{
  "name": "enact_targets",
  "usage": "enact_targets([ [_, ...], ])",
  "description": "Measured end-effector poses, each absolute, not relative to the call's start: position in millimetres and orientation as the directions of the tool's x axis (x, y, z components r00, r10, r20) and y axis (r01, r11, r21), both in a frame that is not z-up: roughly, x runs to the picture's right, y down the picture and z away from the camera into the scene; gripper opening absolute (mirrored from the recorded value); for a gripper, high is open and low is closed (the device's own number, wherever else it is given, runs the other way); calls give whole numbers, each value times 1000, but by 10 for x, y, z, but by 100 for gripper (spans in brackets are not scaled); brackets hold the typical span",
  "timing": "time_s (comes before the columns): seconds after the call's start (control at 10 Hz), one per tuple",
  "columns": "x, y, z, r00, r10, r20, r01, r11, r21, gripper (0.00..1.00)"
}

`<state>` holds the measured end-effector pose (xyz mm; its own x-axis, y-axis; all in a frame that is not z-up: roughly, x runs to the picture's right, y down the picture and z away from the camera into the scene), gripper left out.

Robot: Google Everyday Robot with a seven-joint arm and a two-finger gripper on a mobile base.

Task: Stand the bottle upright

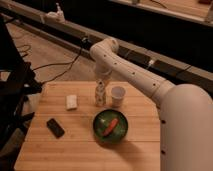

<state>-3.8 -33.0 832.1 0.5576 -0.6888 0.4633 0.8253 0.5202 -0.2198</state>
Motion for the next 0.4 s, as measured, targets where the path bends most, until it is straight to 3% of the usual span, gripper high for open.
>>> enact_targets([
  [0.4,-54,-334,8320,556,-690,464,826,519,-218,80],
])
